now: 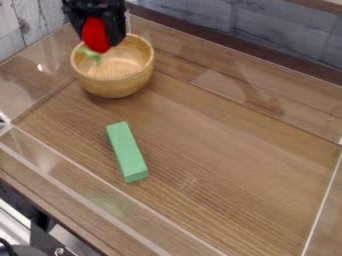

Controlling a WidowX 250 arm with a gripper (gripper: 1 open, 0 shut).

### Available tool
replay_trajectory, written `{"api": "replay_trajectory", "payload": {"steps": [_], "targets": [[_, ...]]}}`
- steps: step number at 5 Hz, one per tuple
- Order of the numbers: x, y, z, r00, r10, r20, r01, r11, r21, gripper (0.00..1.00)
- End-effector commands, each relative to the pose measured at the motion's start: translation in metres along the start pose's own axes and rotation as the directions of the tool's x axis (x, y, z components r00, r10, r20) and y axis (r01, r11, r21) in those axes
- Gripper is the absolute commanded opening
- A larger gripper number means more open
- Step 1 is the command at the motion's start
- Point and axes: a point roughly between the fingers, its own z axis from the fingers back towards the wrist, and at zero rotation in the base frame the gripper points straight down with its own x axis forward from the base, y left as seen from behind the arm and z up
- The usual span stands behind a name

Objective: Move the red fruit to the left

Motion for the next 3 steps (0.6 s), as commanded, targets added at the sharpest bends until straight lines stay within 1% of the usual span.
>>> {"api": "replay_trajectory", "payload": {"steps": [1, 2, 3], "targets": [[0.012, -0.029, 0.031, 0.993, -0.055, 0.103, 0.052, 0.998, 0.030, 0.00], [0.025, -0.052, 0.018, 0.987, -0.132, 0.096, 0.131, 0.991, 0.017, 0.00], [0.037, -0.072, 0.006, 0.972, -0.217, 0.087, 0.218, 0.976, 0.003, 0.00]]}}
